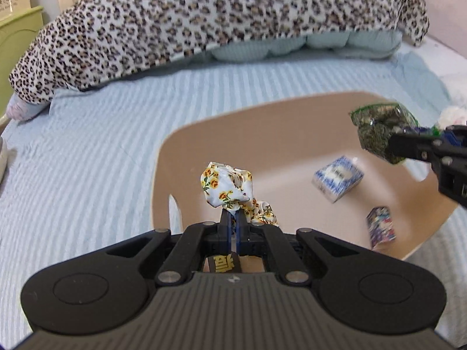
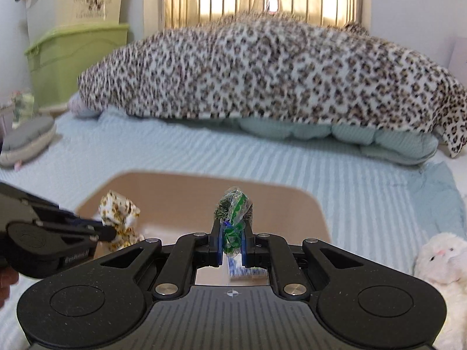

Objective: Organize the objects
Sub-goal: 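Carry the scrunchie and snack over the basket and release them inside, then move both tools back toward the orange cloth and white block beside the basket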

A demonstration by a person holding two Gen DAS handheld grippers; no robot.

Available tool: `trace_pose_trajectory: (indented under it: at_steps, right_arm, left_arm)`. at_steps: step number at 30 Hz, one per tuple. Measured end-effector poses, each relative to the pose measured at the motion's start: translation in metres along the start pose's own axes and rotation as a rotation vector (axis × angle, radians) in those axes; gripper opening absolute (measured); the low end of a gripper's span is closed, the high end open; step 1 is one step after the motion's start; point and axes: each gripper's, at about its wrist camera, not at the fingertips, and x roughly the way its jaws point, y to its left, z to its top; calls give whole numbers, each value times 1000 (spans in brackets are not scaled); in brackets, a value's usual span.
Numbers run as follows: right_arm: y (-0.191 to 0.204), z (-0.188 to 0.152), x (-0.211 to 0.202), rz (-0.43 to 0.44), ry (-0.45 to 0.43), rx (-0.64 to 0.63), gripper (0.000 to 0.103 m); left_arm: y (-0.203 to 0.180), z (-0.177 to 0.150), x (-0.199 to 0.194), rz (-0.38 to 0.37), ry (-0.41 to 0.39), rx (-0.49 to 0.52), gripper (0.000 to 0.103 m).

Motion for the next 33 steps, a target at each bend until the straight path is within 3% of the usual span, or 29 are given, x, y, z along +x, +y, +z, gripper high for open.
trace_pose_trajectory:
  at_steps: [8,12,14,16,18,20,33]
  right_arm:
    - [10,-24,31,-15,112,-34,15]
    - [11,-24,27,-28,105,-33,41]
    - [9,-21,17,-35,81,-23,63]
    - [8,-17,2,-46,50,-20,72]
    - [6,-13,-13,-56,28,-17,81]
    - [2,-11,-26,-54,14,-7,103]
    - [-4,-51,-84,-73,76,6,103]
  left_arm:
    - [1,-11,12,-15,41,3,6]
    - [1,-9,-6,-33,8,-14,19]
    - [0,-8,-18,-31,-22,-11,53]
    - [-1,-8,-33,-14,-53,-9,74]
    - [0,-9,-46,-5,-77,-6,80]
    - [-1,-11,-56,-7,-77,9,82]
    - [4,-54,-109,19,-54,4,85]
